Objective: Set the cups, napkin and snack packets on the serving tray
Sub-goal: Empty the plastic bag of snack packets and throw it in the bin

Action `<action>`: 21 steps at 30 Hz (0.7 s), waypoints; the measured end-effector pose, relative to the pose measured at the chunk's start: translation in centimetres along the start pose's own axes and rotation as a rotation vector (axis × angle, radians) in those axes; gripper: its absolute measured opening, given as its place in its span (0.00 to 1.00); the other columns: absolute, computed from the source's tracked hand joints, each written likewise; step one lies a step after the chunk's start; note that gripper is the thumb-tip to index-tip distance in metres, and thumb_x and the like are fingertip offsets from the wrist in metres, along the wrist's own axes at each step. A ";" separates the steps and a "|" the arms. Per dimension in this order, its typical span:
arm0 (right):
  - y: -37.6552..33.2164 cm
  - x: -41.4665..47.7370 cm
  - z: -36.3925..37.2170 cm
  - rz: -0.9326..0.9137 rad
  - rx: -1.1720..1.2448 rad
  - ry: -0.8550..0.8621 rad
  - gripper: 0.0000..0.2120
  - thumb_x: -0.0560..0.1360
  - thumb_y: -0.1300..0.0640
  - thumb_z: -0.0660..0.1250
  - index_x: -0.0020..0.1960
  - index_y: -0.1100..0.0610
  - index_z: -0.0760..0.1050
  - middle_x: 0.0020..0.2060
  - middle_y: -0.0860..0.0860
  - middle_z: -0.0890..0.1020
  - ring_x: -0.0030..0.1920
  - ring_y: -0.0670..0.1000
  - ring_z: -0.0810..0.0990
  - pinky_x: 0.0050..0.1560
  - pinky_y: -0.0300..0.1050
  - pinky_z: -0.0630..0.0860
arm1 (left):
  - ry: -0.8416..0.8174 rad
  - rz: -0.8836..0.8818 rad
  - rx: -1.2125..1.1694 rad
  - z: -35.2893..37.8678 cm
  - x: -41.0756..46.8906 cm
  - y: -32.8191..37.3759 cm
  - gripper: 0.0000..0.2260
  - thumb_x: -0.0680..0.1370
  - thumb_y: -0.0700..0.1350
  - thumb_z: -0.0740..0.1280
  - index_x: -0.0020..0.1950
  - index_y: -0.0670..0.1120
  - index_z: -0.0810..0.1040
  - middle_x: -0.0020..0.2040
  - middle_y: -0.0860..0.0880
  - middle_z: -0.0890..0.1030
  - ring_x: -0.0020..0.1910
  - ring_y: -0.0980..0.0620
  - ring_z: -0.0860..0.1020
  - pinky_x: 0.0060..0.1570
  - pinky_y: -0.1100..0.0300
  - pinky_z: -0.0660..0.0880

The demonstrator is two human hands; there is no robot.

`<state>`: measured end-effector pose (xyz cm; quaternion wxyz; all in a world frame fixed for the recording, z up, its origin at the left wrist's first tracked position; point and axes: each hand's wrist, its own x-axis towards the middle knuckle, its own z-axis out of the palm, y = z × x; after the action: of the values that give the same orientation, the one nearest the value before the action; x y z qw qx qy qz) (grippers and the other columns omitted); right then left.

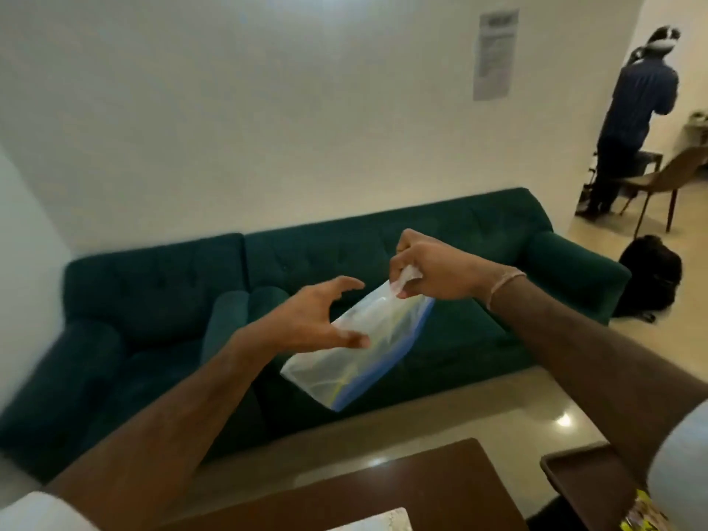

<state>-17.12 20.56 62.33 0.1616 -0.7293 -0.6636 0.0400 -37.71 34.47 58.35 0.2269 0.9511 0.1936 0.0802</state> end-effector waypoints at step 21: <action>-27.7 11.1 18.9 -0.055 1.654 -0.430 0.15 0.71 0.75 0.68 0.49 0.59 0.86 0.50 0.60 0.86 0.51 0.57 0.86 0.51 0.51 0.84 | 0.498 -0.403 -1.141 -8.9 -28.3 -15.5 0.17 0.70 0.32 0.74 0.57 0.42 0.83 0.58 0.38 0.81 0.55 0.43 0.83 0.52 0.48 0.81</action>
<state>-47.43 36.71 54.17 0.5135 -0.3369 -0.4549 0.6449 -70.74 39.29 57.21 0.6548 0.5795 0.3420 0.3441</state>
